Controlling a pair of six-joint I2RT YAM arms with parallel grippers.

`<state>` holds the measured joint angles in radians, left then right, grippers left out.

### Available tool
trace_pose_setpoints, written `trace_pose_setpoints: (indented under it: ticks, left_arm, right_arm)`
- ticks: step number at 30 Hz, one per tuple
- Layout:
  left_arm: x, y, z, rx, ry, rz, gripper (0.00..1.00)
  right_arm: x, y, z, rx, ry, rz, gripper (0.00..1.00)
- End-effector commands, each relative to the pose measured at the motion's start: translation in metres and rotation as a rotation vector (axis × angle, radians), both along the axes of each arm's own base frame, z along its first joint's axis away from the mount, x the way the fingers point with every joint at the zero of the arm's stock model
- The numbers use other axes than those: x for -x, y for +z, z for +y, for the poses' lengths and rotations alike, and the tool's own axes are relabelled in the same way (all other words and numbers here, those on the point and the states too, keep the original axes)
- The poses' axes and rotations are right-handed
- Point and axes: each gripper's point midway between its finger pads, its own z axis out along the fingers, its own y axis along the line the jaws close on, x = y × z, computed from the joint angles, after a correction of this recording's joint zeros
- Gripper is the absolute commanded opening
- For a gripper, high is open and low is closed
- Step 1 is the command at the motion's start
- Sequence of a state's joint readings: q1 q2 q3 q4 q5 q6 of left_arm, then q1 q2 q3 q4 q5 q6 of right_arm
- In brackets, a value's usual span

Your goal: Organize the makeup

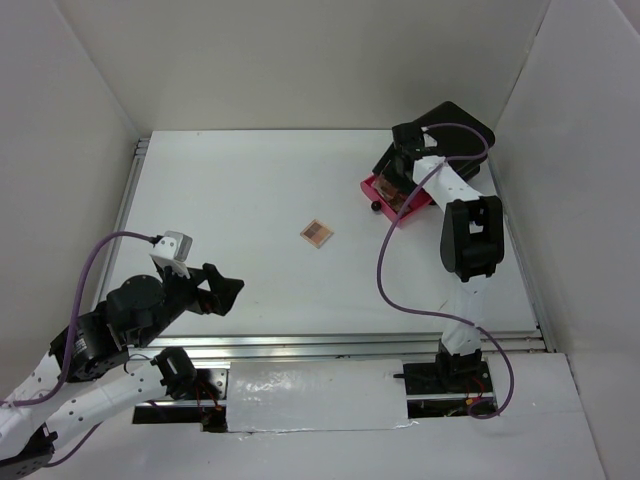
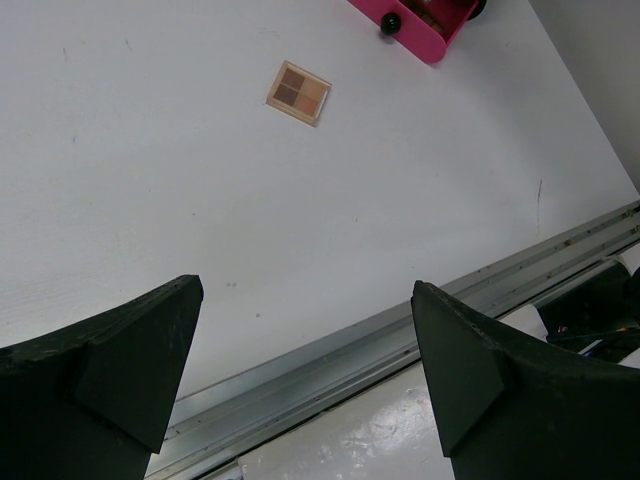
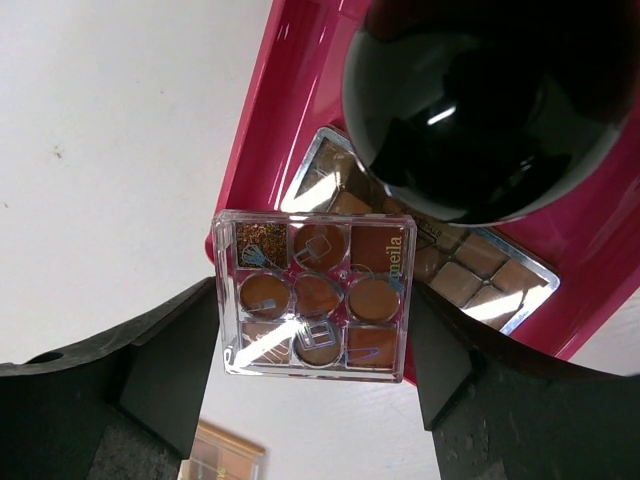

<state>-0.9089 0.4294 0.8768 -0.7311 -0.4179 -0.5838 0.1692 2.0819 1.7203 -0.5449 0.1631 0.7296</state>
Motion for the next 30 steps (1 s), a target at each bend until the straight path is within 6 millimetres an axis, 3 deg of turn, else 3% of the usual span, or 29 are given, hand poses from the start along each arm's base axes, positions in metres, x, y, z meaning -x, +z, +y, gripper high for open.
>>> trace_pose_setpoints:
  ticks: [1, 2, 4, 14, 20, 21, 22, 25, 27, 28, 29, 30]
  left_arm:
    - [-0.001, 0.009, -0.003, 0.042, 0.003, -0.024, 0.99]
    - [-0.001, 0.009, -0.003, 0.043, 0.000, -0.023, 0.99]
    - [-0.001, 0.010, -0.004, 0.043, -0.003, -0.024, 0.99]
    - [0.000, 0.011, -0.002, 0.052, -0.005, -0.030, 0.99]
    - [0.000, 0.011, -0.002, 0.054, -0.003, -0.031, 0.99]
    - [0.000, 0.011, -0.002, 0.053, -0.002, -0.030, 1.00]
    - [0.000, 0.011, -0.002, 0.054, 0.000, -0.032, 0.99]
    - [-0.001, 0.009, -0.003, 0.046, -0.002, -0.026, 0.99]
    - [-0.001, 0.009, -0.003, 0.047, 0.001, -0.024, 0.99]
    - [-0.001, 0.009, -0.003, 0.045, 0.001, -0.022, 0.99]
    - [-0.001, 0.010, -0.003, 0.047, 0.001, -0.024, 0.99]
    - [-0.001, 0.010, -0.003, 0.049, -0.001, -0.025, 0.99]
  right_arm:
    - [-0.005, -0.004, -0.005, -0.016, -0.061, -0.013, 0.70]
    - [-0.007, 0.003, -0.005, -0.016, -0.065, -0.041, 1.00]
    - [-0.005, 0.005, -0.008, -0.008, -0.071, -0.055, 1.00]
    - [0.002, 0.053, -0.003, 0.020, -0.029, -0.153, 1.00]
    - [0.028, 0.094, 0.053, 0.145, 0.182, -0.258, 1.00]
    - [0.036, 0.091, 0.065, 0.179, 0.248, -0.256, 1.00]
    - [0.045, 0.096, 0.094, 0.181, 0.330, -0.285, 1.00]
    - [0.065, 0.077, 0.144, 0.181, 0.550, -0.263, 1.00]
    - [0.071, 0.068, 0.164, 0.198, 0.689, -0.254, 1.00]
    - [0.077, 0.053, 0.178, 0.182, 0.768, -0.224, 1.00]
    - [0.075, 0.056, 0.182, 0.208, 0.821, -0.233, 1.00]
    - [0.076, 0.042, 0.187, 0.216, 0.863, -0.202, 1.00]
